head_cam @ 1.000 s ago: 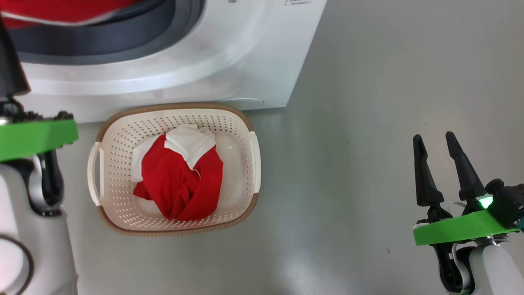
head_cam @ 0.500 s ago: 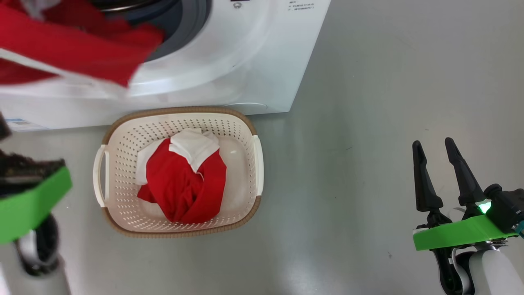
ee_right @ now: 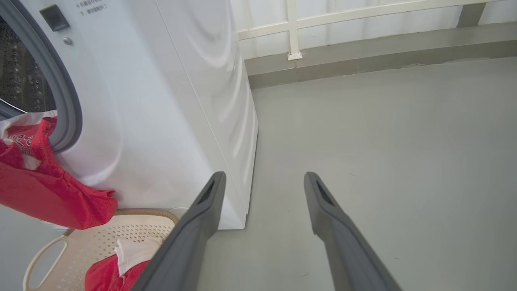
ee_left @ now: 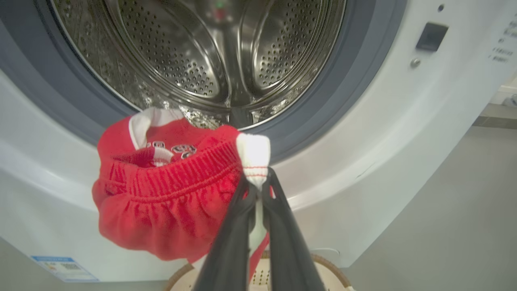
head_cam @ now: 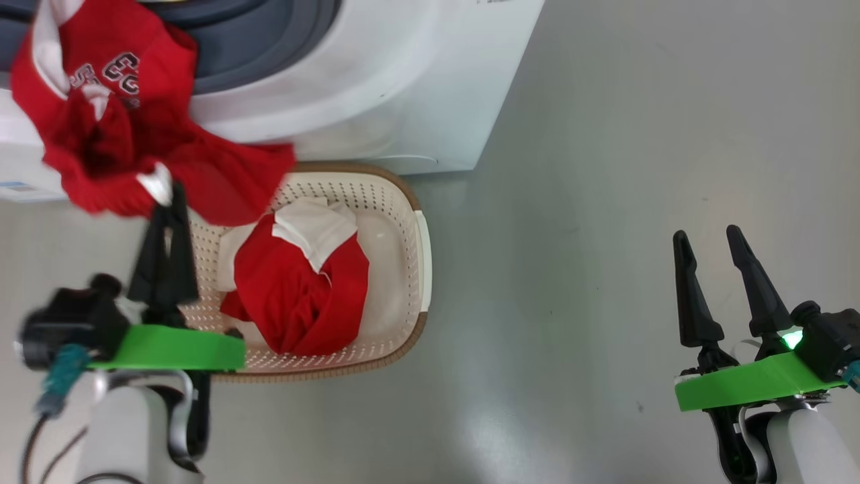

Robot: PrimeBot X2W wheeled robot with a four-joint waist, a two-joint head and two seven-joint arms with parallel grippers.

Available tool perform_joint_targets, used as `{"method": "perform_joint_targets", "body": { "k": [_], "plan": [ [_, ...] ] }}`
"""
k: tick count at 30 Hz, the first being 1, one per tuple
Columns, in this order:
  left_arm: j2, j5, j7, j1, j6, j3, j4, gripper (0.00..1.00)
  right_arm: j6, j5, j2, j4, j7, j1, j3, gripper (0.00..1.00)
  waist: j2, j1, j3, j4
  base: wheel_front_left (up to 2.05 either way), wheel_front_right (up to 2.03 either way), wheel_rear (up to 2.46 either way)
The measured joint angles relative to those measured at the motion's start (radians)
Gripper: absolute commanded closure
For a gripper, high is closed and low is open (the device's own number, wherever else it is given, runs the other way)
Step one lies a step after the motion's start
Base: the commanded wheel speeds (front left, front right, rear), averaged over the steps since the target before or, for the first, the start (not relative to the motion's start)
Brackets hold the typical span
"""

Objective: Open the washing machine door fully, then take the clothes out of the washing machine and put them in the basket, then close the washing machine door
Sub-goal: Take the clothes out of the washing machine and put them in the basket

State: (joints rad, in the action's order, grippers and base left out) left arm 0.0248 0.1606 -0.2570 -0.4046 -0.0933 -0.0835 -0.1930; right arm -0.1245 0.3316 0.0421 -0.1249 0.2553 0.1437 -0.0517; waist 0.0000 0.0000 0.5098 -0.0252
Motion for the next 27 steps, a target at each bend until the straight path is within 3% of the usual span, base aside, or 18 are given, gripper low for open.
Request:
{"method": "perform_joint_targets", "body": {
  "k": [5, 10, 19, 22, 25, 26, 27],
  "plan": [
    [0.0, -0.012, 0.0, -0.021, -0.014, 0.016, -0.184, 1.0, 0.0, 0.001, 0.0, 0.002, 0.0, 0.01, 0.002, 0.0, 0.0, 0.0, 0.028, -0.008, 0.0, 0.0, 0.0],
    [0.001, -0.047, 0.0, -0.102, -0.023, 0.02, -0.335, 0.9, 0.0, 0.004, 0.0, 0.005, 0.0, 0.028, 0.005, 0.0, 0.0, 0.0, 0.062, -0.018, 0.0, 0.0, 0.0],
    [0.019, -0.086, 0.0, -0.259, -0.03, 0.014, -0.553, 0.88, 0.0, 0.011, 0.0, 0.014, 0.0, 0.05, 0.009, 0.0, 0.0, 0.0, 0.13, -0.035, 0.0, 0.0, 0.0],
    [0.022, -0.091, 0.0, -0.309, -0.03, 0.014, -0.615, 0.78, 0.0, 0.011, 0.0, 0.016, 0.0, 0.06, 0.009, 0.0, 0.0, 0.0, 0.146, -0.038, 0.0, 0.0, 0.0],
    [0.025, -0.091, 0.0, -0.342, -0.03, 0.009, -0.668, 0.52, 0.0, 0.011, 0.001, 0.019, 0.0, 0.07, 0.009, 0.0, 0.0, 0.0, 0.157, -0.039, 0.0, 0.0, 0.0],
    [0.025, -0.091, 0.0, -0.349, -0.03, 0.008, -0.677, 0.23, 0.0, 0.011, 0.0, 0.019, 0.0, 0.07, 0.009, 0.0, 0.0, 0.0, 0.159, -0.039, 0.0, 0.0, 0.0],
    [0.025, -0.092, 0.0, -0.355, -0.03, 0.007, -0.685, 0.09, 0.0, 0.011, 0.0, 0.019, 0.0, 0.07, 0.01, 0.0, 0.0, 0.0, 0.16, -0.039, 0.0, 0.0, 0.0]
  ]
}}
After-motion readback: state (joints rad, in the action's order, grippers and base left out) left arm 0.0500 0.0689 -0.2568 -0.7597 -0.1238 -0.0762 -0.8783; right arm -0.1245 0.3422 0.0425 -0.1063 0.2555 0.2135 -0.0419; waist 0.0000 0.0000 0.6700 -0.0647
